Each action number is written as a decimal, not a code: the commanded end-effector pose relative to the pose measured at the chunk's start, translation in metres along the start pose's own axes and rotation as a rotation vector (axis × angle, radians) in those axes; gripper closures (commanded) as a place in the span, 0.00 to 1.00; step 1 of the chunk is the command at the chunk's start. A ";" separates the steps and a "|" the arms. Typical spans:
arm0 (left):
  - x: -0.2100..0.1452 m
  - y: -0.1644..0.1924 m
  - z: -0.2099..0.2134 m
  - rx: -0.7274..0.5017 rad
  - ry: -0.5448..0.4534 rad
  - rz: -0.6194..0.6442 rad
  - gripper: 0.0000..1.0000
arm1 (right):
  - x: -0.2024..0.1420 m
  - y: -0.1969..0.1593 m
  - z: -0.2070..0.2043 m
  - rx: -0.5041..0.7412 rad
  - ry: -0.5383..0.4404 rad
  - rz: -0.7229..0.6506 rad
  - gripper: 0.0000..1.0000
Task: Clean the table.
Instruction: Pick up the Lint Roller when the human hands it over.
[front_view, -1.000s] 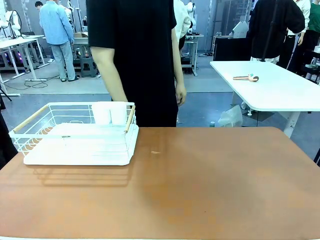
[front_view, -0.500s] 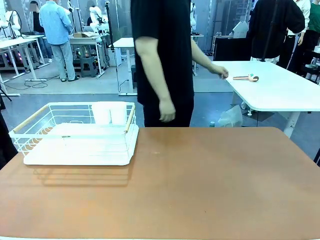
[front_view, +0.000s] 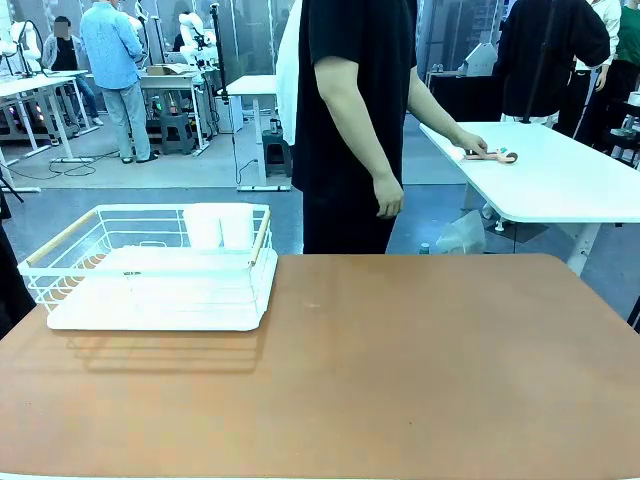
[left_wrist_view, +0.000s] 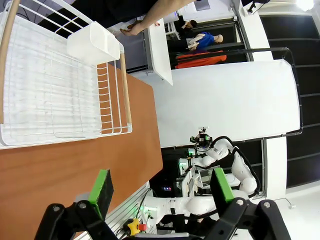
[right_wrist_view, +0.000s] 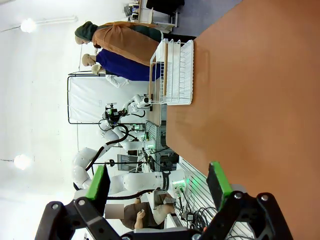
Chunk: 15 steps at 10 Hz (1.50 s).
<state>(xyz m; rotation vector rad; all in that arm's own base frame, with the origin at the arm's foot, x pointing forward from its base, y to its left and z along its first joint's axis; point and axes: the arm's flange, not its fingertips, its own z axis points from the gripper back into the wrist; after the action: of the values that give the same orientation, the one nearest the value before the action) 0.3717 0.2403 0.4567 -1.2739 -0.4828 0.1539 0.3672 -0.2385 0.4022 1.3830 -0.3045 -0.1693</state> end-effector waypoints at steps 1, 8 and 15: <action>-0.001 -0.001 0.002 -0.021 -0.002 -0.006 0.00 | 0.000 0.002 0.000 0.004 0.001 -0.002 0.00; -0.001 -0.001 0.002 -0.021 -0.002 -0.006 0.00 | 0.000 0.002 0.000 0.004 0.001 -0.002 0.00; -0.001 -0.001 0.002 -0.021 -0.002 -0.006 0.00 | 0.000 0.002 0.000 0.004 0.001 -0.002 0.00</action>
<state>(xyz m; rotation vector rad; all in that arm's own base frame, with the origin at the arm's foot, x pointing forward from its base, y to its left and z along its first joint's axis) 0.3718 0.2401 0.4568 -1.2738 -0.4826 0.1537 0.3672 -0.2384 0.4022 1.3829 -0.3043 -0.1692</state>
